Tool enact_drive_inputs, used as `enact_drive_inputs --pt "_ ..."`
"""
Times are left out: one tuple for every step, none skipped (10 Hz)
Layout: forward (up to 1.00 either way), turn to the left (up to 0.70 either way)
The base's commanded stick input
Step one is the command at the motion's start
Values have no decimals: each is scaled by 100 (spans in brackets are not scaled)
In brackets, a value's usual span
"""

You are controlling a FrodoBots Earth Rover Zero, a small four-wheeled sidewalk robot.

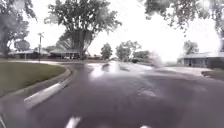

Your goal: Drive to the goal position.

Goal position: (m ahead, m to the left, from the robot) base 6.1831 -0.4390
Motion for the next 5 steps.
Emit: enact_drive_inputs --pt "50 0" --pt "50 0" --pt "50 0" --pt "50 0" --pt "50 0"
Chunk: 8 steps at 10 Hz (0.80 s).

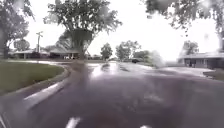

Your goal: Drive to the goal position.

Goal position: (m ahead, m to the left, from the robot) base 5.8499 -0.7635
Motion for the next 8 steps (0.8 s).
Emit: enact_drive_inputs --pt "50 0" --pt "50 0" --pt "50 0" --pt "50 0" --pt "50 0" --pt "50 0" --pt "50 0" --pt "50 5"
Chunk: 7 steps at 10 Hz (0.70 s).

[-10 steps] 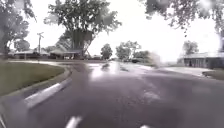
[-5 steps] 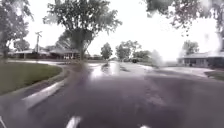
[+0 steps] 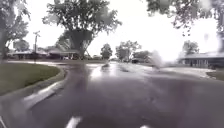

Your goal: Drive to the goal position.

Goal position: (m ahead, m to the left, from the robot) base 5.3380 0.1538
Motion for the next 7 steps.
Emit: enact_drive_inputs --pt "50 30" --pt "50 50" --pt "50 31" --pt "50 0" --pt "50 0" --pt "50 0" --pt "50 0"
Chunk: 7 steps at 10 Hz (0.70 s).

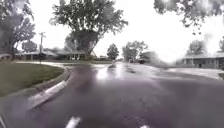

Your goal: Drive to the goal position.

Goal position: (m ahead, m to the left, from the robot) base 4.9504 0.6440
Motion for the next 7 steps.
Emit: enact_drive_inputs --pt "50 0" --pt "50 0" --pt "50 0" --pt "50 0" --pt "50 0" --pt "50 0" --pt "50 0"
